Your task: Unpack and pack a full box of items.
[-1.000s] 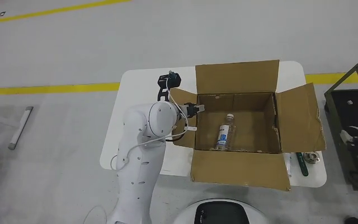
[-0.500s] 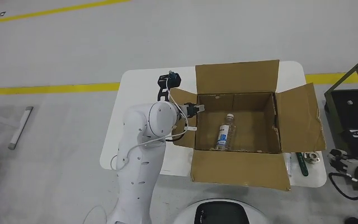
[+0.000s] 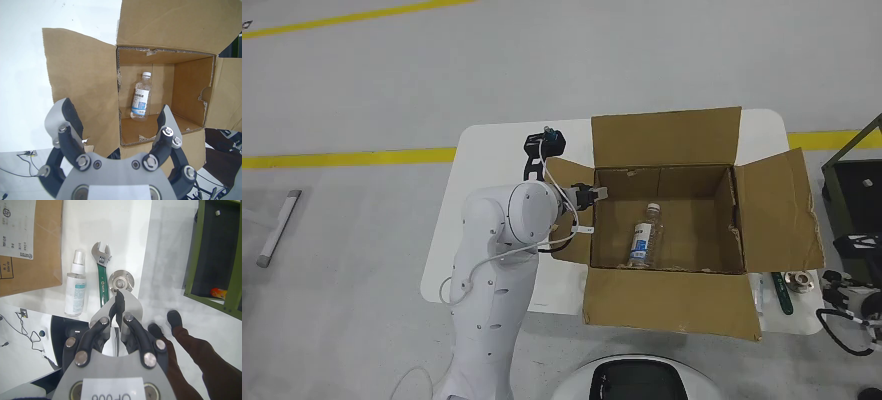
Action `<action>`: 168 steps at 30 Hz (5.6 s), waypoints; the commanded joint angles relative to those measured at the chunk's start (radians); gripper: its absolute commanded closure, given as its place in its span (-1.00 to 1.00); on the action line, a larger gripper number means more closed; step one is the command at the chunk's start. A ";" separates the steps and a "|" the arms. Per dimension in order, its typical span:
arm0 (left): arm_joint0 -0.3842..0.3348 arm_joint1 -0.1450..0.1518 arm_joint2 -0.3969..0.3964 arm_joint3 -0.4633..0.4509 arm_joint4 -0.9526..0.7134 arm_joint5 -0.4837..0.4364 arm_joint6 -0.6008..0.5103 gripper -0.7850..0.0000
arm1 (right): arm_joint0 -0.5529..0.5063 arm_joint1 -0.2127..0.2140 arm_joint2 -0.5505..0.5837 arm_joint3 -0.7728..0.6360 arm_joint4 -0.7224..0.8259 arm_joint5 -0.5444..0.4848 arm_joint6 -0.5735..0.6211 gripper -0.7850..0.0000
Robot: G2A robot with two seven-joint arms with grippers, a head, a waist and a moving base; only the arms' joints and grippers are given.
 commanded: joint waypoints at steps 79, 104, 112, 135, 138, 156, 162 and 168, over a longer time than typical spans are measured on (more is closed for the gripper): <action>0.000 0.000 0.000 0.000 0.000 0.000 0.000 -1.00 | 0.372 0.047 -0.386 0.248 -0.221 0.091 0.305 0.25; 0.000 0.000 0.000 0.000 0.000 0.000 0.000 -1.00 | 0.354 0.051 -0.398 0.252 -0.232 0.091 0.291 0.28; 0.000 0.000 0.000 0.000 0.000 0.000 0.000 -1.00 | 0.359 0.052 -0.399 0.255 -0.228 0.095 0.287 0.25; 0.000 0.000 0.000 0.000 0.000 0.000 0.000 -1.00 | 0.406 0.054 -0.430 0.303 -0.236 0.087 0.279 0.32; 0.000 0.000 0.000 0.000 0.000 0.000 0.000 -1.00 | 0.408 0.055 -0.432 0.307 -0.235 0.087 0.279 0.37; 0.000 0.000 0.000 0.000 0.000 0.000 0.000 -1.00 | 0.408 0.055 -0.350 0.287 -0.073 0.141 0.279 1.00; 0.000 0.000 0.000 0.000 0.000 0.000 0.000 -1.00 | 0.383 0.057 -0.199 0.281 0.137 0.184 0.268 1.00; 0.000 0.000 0.000 0.000 0.000 0.000 0.000 -1.00 | 0.361 0.053 0.001 0.326 0.464 0.212 0.210 1.00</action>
